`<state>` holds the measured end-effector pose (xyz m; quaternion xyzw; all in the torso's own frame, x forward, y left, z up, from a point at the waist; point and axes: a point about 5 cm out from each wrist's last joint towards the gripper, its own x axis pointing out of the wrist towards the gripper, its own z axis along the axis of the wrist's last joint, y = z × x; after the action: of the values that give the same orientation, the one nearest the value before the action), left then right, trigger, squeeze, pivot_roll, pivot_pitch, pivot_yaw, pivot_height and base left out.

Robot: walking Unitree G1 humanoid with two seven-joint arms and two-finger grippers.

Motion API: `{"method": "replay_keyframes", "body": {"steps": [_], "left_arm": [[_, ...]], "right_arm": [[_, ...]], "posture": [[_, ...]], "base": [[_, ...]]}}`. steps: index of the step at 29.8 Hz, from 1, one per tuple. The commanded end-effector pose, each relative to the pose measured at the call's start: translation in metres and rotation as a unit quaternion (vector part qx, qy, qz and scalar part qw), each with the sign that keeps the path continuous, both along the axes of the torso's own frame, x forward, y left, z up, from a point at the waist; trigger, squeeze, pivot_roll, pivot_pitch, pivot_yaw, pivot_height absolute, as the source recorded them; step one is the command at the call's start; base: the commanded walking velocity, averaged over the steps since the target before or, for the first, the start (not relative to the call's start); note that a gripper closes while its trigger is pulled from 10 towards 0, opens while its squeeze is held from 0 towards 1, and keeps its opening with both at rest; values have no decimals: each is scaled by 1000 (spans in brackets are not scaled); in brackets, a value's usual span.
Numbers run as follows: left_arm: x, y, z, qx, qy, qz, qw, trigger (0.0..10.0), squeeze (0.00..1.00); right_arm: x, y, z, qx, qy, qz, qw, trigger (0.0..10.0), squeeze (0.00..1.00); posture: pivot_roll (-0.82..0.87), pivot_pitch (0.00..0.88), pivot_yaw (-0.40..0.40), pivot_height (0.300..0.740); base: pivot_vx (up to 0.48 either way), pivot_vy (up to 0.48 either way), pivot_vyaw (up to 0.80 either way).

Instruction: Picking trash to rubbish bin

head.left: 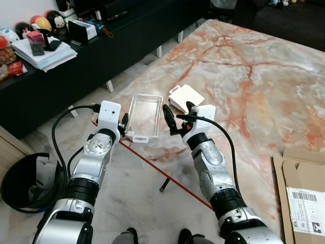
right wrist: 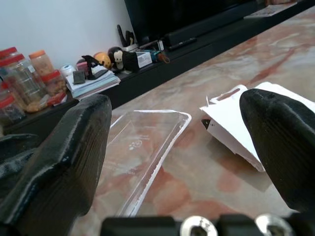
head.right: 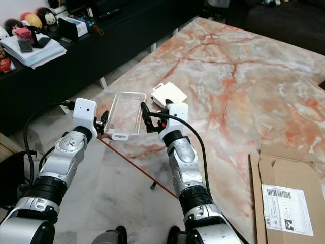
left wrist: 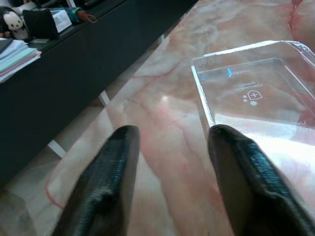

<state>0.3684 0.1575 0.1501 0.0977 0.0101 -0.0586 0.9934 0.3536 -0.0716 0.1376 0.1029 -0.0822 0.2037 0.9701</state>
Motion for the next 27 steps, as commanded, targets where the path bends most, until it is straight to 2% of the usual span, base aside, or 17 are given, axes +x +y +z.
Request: {"method": "replay_keyframes", "body": {"steps": [1, 2, 5, 6, 7, 10, 11, 12, 13, 17, 27], "left_arm": [[2, 0, -1, 11, 8, -4, 1000, 0, 0], [2, -1, -1, 10, 8, -6, 1000, 549, 0], [1, -5, -3, 0, 9, -14, 1000, 1333, 0], [0, -6, -3, -1, 6, -18, 1000, 3216, 0], [0, -7, -1, -7, -1, -22, 1000, 10000, 0], [0, -7, -1, -10, -4, -21, 1000, 10000, 0], [0, -7, 0, -9, -6, -20, 1000, 10000, 176], [0, -7, 0, -9, -6, -20, 1000, 10000, 176], [-1, -7, 0, -9, -8, -20, 1000, 10000, 1000], [-1, -4, 0, -10, -11, -3, 1000, 10000, 1000], [-3, -6, 2, -27, -19, -7, 999, 10000, 1000]], "right_arm": [[1, 1, 0, -1, -2, -1, 1000, 10000, 0], [1, 1, 0, -3, -2, -1, 1000, 10000, 0], [1, -1, 0, -4, -2, -4, 1000, 10000, 0], [1, -1, -1, -4, -2, -4, 1000, 10000, 0], [0, -1, -1, -5, -3, -4, 1000, 10000, 0], [-1, -1, -2, -5, -3, -3, 1000, 10000, 0], [-1, -1, -2, -6, -2, -3, 1000, 10000, 0], [-1, -1, -2, -6, -2, -3, 1000, 10000, 0], [-1, -1, -2, -6, -2, -3, 1000, 10000, 0], [-2, -2, -2, -5, -3, -4, 1000, 10000, 0], [-6, -4, -6, -8, 3, -3, 1000, 10000, 0]], "posture": [[119, 98, 12, 740], [117, 101, 14, 740], [116, 108, 10, 740], [115, 114, 9, 740], [115, 121, 6, 740], [115, 130, 4, 740], [114, 138, 3, 740], [114, 138, 3, 740], [113, 141, 3, 740], [106, 177, -6, 740], [102, 219, -17, 740]], "base": [[0, 0, 0], [0, 0, 0], [0, 0, 0], [0, 0, 0], [0, 0, 0], [0, 0, 0], [0, 0, 0], [0, 0, 0], [0, 0, 0], [0, 0, 0], [0, 0, 0]]}}
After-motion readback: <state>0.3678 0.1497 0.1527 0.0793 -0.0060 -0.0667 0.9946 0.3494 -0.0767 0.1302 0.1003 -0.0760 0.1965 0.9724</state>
